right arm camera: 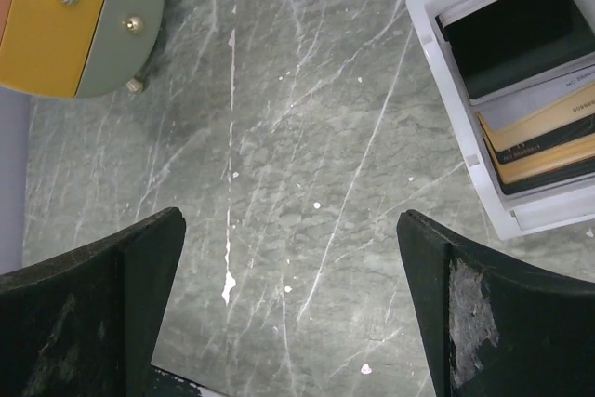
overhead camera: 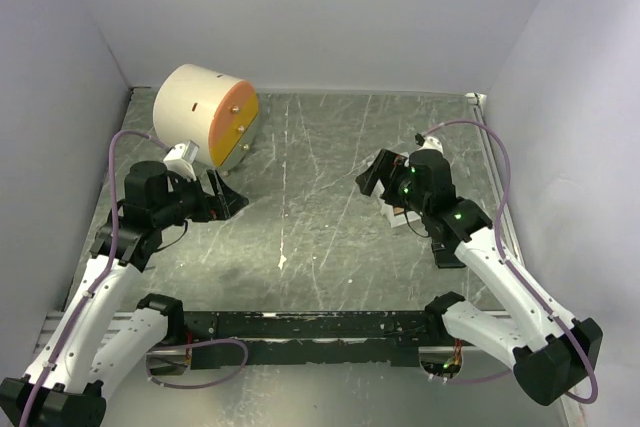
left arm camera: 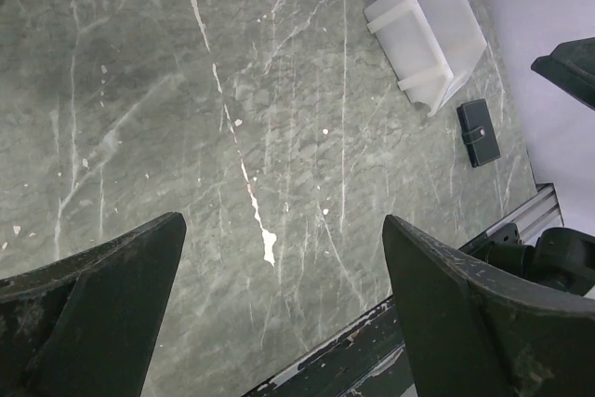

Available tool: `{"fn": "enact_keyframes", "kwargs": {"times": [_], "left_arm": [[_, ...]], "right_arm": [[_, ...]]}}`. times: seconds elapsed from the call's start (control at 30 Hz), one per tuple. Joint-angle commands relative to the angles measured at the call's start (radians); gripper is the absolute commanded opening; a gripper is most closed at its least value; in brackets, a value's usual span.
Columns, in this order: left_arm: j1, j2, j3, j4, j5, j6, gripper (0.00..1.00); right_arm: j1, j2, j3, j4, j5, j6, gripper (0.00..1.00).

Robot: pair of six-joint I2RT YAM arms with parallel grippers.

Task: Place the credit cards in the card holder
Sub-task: Move the card holder to the center of the board.

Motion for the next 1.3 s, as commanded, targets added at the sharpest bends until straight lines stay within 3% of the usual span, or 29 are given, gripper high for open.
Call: {"fn": "enact_keyframes", "kwargs": {"times": [0.0, 0.3, 0.5, 0.77, 0.93, 1.27], "left_arm": [[0.011, -0.009, 0.004, -0.010, -0.020, 0.001, 1.00], [0.011, -0.012, 0.006, -0.012, -0.027, -0.002, 1.00], [0.011, -0.003, 0.008, -0.015, -0.026, 0.001, 0.99], [0.011, -0.009, 0.007, -0.015, -0.025, 0.003, 1.00], [0.011, -0.009, 0.009, -0.016, -0.022, 0.005, 1.00], [0.011, -0.014, 0.008, -0.012, -0.011, 0.009, 1.00]], "right_arm": [[-0.007, -0.020, 0.007, -0.020, 0.035, 0.013, 1.00], [-0.006, -0.019, 0.029, -0.117, 0.130, 0.096, 1.00], [-0.006, 0.028, 0.074, -0.362, 0.342, 0.357, 0.99], [-0.012, 0.152, 0.154, -0.673, 0.572, 0.609, 0.80], [-0.091, 0.182, 0.121, -0.683, 0.578, 0.631, 0.64], [-0.419, 0.228, 0.016, -0.490, 0.555, 0.468, 0.62]]}}
